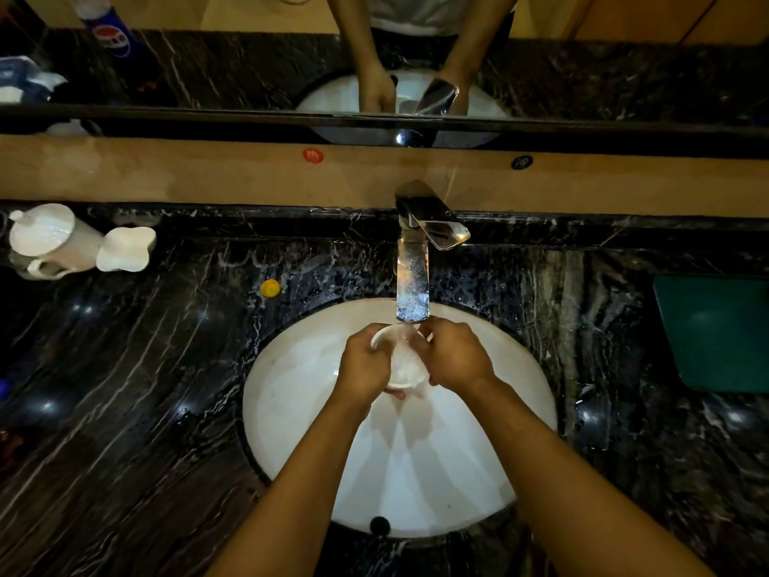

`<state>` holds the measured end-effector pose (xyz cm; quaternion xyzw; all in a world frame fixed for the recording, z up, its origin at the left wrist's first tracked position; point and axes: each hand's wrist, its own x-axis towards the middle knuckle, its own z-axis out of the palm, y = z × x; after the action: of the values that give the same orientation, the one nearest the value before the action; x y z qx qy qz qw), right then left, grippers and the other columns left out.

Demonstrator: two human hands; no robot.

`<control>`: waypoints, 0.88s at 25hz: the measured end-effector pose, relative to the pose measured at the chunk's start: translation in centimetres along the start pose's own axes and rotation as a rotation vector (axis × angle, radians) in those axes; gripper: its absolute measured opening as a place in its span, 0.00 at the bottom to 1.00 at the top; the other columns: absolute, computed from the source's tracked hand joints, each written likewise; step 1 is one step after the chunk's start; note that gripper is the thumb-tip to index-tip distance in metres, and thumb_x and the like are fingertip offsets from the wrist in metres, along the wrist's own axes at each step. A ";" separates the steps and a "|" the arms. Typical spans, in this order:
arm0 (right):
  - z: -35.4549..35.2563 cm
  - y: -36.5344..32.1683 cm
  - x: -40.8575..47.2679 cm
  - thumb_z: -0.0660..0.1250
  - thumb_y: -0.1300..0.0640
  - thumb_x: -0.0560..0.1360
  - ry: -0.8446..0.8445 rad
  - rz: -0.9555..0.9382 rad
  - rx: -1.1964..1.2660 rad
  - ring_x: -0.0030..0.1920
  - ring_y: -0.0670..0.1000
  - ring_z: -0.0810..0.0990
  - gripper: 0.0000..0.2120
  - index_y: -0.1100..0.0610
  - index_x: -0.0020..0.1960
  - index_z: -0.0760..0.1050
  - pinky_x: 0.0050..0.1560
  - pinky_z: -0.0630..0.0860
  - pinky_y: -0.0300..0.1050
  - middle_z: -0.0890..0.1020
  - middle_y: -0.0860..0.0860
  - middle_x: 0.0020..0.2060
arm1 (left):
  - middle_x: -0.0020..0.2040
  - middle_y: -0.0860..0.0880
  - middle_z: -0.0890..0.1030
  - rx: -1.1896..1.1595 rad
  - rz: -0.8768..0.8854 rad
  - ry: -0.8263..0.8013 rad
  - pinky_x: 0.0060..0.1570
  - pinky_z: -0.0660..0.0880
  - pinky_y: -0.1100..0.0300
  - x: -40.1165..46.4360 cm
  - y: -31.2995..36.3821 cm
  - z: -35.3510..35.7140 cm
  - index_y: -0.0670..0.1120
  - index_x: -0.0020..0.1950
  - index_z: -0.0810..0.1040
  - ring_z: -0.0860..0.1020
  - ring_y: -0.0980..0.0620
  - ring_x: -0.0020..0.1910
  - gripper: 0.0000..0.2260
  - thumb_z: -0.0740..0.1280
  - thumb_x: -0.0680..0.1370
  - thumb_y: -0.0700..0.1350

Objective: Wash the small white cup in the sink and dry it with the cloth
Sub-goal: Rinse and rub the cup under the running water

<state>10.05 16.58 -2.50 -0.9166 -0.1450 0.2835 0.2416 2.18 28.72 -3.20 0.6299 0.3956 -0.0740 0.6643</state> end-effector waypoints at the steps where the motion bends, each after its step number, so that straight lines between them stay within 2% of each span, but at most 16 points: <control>1: -0.1 0.0 0.0 0.61 0.47 0.81 -0.009 -0.010 0.027 0.34 0.57 0.85 0.12 0.55 0.53 0.78 0.42 0.83 0.52 0.86 0.55 0.39 | 0.51 0.41 0.83 -0.001 0.006 0.000 0.23 0.79 0.53 0.1 0.0 -0.1 0.45 0.56 0.82 0.84 0.35 0.42 0.11 0.63 0.81 0.34; 3: 0.1 0.2 -0.2 0.60 0.53 0.82 -0.058 -0.041 0.128 0.33 0.54 0.85 0.11 0.54 0.60 0.78 0.40 0.82 0.49 0.85 0.52 0.39 | 0.51 0.41 0.83 -0.006 0.007 0.027 0.22 0.78 0.54 0.3 0.1 -0.2 0.45 0.55 0.81 0.84 0.36 0.40 0.10 0.62 0.81 0.35; 5: 0.4 0.6 -0.4 0.57 0.58 0.82 -0.126 -0.054 0.197 0.31 0.51 0.84 0.15 0.53 0.68 0.74 0.35 0.79 0.41 0.84 0.53 0.38 | 0.50 0.41 0.83 -0.036 -0.013 0.087 0.21 0.76 0.58 0.6 0.1 -0.3 0.47 0.53 0.79 0.83 0.39 0.38 0.07 0.65 0.81 0.36; 8: 1.0 0.6 -0.7 0.56 0.61 0.81 -0.144 -0.009 0.329 0.28 0.49 0.83 0.19 0.53 0.70 0.69 0.29 0.72 0.31 0.84 0.55 0.40 | 0.50 0.43 0.83 -0.139 -0.036 0.137 0.22 0.73 0.62 0.5 -0.1 -0.1 0.48 0.56 0.78 0.82 0.44 0.40 0.10 0.68 0.78 0.34; 11: 1.4 0.6 -0.5 0.59 0.60 0.80 -0.053 0.087 0.432 0.29 0.50 0.84 0.15 0.54 0.66 0.74 0.29 0.74 0.34 0.85 0.55 0.46 | 0.56 0.41 0.84 -0.220 -0.016 0.072 0.35 0.80 0.55 -0.1 -0.7 0.3 0.45 0.64 0.78 0.83 0.40 0.51 0.17 0.63 0.79 0.31; 13: 1.3 0.8 -0.2 0.63 0.54 0.80 0.011 0.119 0.216 0.39 0.55 0.86 0.10 0.54 0.60 0.78 0.38 0.79 0.40 0.87 0.57 0.46 | 0.58 0.42 0.83 -0.196 0.006 0.032 0.42 0.81 0.49 -0.5 -1.2 0.5 0.46 0.65 0.78 0.82 0.38 0.55 0.18 0.59 0.80 0.31; 15: 1.1 0.8 0.2 0.67 0.45 0.78 0.069 0.125 0.005 0.43 0.57 0.84 0.11 0.53 0.50 0.79 0.43 0.79 0.47 0.86 0.55 0.44 | 0.56 0.44 0.83 -0.157 0.031 -0.004 0.37 0.82 0.52 -1.0 -1.6 0.6 0.48 0.64 0.79 0.83 0.41 0.54 0.17 0.58 0.82 0.34; 18: 0.9 0.5 0.6 0.64 0.31 0.73 0.075 0.085 -0.124 0.40 0.55 0.81 0.23 0.52 0.44 0.77 0.35 0.72 0.45 0.83 0.51 0.38 | 0.53 0.49 0.83 -0.130 0.040 -0.008 0.29 0.81 0.56 -1.5 -1.8 0.6 0.51 0.62 0.79 0.84 0.48 0.48 0.13 0.58 0.85 0.39; 20: 0.9 0.4 0.7 0.63 0.34 0.76 0.057 0.063 -0.109 0.39 0.55 0.80 0.21 0.52 0.44 0.77 0.36 0.70 0.45 0.82 0.51 0.37 | 0.53 0.51 0.82 -0.115 0.040 0.014 0.28 0.81 0.56 -1.4 -1.7 0.5 0.52 0.61 0.80 0.83 0.49 0.48 0.14 0.57 0.86 0.40; 22: 1.3 0.6 0.4 0.64 0.46 0.80 0.048 0.011 -0.014 0.41 0.57 0.80 0.12 0.55 0.47 0.77 0.38 0.69 0.45 0.82 0.52 0.38 | 0.53 0.48 0.83 -0.104 0.051 0.043 0.26 0.81 0.55 -1.2 -1.3 0.3 0.53 0.58 0.80 0.83 0.44 0.49 0.16 0.57 0.84 0.37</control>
<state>9.69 16.66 -3.92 -0.9257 -0.1360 0.2616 0.2369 0.70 27.68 -3.49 0.6059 0.3969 -0.0231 0.6890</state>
